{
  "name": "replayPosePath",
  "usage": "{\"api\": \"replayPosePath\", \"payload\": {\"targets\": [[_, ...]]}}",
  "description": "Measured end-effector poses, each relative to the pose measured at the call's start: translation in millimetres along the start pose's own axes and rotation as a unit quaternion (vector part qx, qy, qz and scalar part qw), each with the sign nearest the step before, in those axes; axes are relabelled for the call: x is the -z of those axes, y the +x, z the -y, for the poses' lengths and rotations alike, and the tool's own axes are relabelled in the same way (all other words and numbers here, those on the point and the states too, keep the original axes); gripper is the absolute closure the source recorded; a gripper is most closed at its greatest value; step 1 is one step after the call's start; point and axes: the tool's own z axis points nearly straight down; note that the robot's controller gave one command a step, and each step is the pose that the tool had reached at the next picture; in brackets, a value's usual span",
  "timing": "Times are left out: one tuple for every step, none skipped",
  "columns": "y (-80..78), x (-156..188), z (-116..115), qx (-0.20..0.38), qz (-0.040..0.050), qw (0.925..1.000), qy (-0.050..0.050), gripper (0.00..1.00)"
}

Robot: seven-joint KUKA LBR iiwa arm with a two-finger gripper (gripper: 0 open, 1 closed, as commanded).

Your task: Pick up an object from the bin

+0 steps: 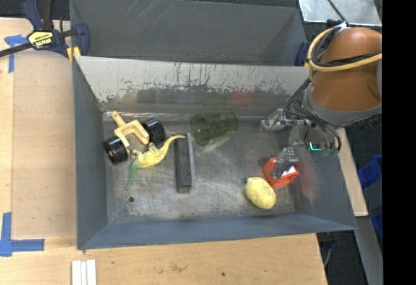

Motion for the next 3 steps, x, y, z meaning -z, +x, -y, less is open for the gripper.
{"api": "replayPosePath", "payload": {"targets": [[-1.8,4.4,-0.2,0.001,0.004,1.0,0.001,0.0],[20.3,-46.6,4.0,0.017,0.0071,0.9998,0.001,0.0],[5.5,-93.4,25.1,0.229,0.0063,0.9734,0.002,1.0]]}}
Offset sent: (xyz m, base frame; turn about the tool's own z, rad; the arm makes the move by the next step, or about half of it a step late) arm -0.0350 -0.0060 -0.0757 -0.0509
